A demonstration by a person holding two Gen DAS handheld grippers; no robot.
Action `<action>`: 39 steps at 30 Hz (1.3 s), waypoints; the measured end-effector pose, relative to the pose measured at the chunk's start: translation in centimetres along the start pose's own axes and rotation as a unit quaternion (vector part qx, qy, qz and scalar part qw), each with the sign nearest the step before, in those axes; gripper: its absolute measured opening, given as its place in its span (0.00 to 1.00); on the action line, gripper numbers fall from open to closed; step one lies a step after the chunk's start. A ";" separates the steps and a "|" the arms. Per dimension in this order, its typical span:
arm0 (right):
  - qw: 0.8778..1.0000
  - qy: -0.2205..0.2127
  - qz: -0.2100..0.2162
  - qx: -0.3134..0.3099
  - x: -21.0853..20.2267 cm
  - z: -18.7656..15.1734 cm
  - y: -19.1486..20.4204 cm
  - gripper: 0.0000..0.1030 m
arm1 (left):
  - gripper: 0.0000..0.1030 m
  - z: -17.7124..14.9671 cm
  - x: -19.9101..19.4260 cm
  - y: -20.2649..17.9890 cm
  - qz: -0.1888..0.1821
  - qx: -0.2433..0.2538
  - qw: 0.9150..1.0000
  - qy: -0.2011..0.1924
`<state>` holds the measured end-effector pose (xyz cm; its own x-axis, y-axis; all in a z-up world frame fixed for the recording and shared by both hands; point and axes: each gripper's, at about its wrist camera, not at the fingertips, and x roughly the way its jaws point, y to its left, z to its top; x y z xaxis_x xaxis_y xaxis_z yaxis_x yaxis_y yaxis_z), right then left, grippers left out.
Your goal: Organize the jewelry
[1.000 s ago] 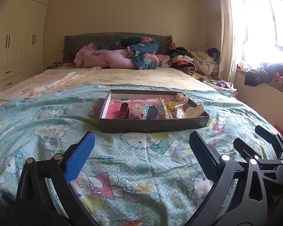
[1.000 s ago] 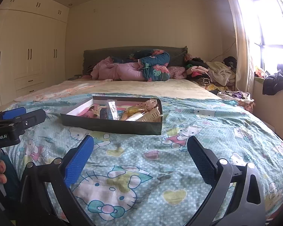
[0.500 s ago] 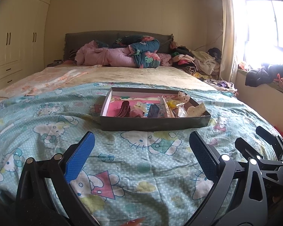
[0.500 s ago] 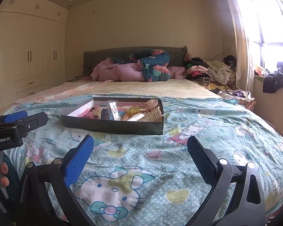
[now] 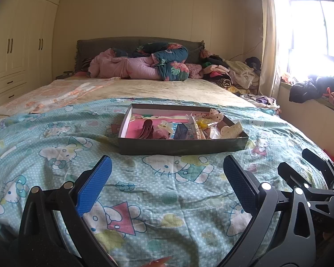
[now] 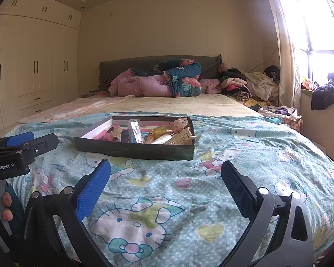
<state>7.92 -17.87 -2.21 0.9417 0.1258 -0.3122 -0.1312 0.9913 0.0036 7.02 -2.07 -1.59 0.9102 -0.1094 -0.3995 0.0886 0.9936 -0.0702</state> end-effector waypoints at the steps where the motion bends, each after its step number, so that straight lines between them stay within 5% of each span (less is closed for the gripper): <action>1: 1.000 0.001 0.000 0.000 0.0 0.0 0.0 0.94 | 0.89 0.0 0.0 0.0 0.000 0.000 1.000 -0.001; 39: 1.000 -0.013 0.004 -0.001 -0.4 0.4 0.2 0.94 | 0.89 0.0 -0.1 -0.1 -0.001 -0.001 1.000 -0.002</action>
<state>7.67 -17.70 -1.75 0.9486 0.1341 -0.2868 -0.1387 0.9903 0.0045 6.90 -2.16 -1.55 0.9114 -0.1110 -0.3963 0.0896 0.9934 -0.0721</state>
